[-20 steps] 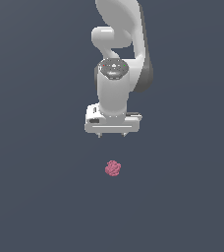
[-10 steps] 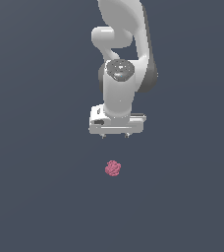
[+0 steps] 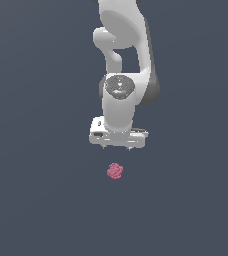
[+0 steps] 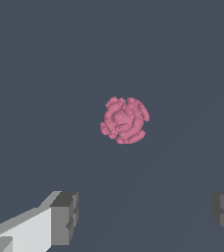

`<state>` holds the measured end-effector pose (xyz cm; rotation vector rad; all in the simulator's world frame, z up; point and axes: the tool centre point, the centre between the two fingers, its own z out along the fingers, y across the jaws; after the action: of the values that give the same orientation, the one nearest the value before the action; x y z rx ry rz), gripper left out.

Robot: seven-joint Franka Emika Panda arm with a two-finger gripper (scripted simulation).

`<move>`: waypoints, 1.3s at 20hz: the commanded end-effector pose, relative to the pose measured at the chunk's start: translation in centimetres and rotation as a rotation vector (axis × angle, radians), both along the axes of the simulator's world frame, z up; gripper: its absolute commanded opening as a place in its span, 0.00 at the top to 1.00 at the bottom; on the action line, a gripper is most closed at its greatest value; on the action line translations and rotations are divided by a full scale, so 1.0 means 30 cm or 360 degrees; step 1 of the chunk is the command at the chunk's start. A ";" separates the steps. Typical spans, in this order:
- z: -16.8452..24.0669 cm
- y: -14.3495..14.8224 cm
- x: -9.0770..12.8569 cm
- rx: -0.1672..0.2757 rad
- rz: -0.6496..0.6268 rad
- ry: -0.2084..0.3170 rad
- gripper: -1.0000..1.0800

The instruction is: Pick up the object and move it to a goal position.

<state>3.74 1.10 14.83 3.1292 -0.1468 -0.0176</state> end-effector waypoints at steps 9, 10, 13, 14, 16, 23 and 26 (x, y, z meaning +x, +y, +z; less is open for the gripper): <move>-0.139 -0.017 0.144 0.0010 -0.0333 -0.0015 0.04; -0.149 -0.018 0.152 0.0010 -0.0354 -0.0016 0.04; -0.171 -0.020 0.171 0.0011 -0.0402 -0.0018 0.04; -0.177 -0.021 0.176 0.0011 -0.0414 -0.0019 0.04; -0.185 -0.021 0.182 0.0011 -0.0432 -0.0020 0.04; -0.201 -0.021 0.183 0.0010 -0.0434 -0.0019 0.04; -0.239 -0.022 0.182 0.0010 -0.0436 -0.0019 0.04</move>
<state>9.27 0.47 8.29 3.0889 -0.5738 0.0011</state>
